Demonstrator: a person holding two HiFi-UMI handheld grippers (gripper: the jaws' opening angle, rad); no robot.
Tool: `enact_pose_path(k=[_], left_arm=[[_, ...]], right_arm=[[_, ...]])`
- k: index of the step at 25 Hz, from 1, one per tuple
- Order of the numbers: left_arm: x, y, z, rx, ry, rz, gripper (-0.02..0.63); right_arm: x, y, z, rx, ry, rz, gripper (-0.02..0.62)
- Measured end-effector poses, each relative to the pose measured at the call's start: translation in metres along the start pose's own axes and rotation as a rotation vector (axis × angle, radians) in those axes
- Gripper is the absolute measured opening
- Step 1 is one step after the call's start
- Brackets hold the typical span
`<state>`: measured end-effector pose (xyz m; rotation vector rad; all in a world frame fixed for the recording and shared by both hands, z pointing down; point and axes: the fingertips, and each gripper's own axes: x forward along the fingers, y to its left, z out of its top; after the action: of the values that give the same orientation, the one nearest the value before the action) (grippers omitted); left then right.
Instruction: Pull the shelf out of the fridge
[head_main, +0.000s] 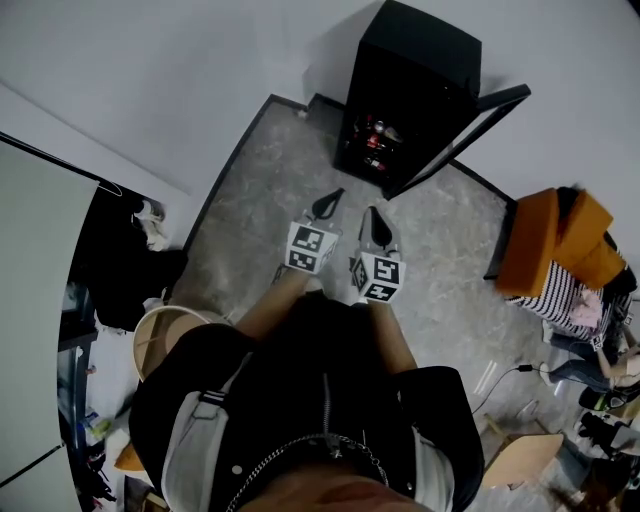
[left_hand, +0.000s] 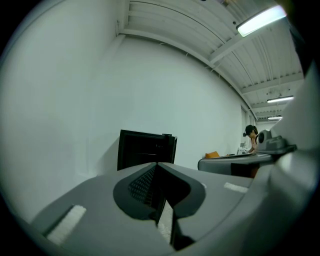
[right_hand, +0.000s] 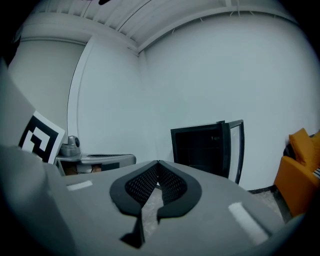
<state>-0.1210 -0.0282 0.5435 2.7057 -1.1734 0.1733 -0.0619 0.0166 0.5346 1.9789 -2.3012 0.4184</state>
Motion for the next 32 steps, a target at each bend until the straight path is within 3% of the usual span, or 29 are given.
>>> enact_pose_path(k=[11,32], left_arm=[[0.023,-0.002,-0.001,-0.012,0.008,-0.043,0.006],[0.104,0.036,0.022,0.009,0.025,-0.038,0.006]], right_arm=[[-0.002,-0.025,-0.007,0.028,0.016,-0.081,0.003],[0.085,-0.058,0.02,0.045,0.014,-0.06,0.003]])
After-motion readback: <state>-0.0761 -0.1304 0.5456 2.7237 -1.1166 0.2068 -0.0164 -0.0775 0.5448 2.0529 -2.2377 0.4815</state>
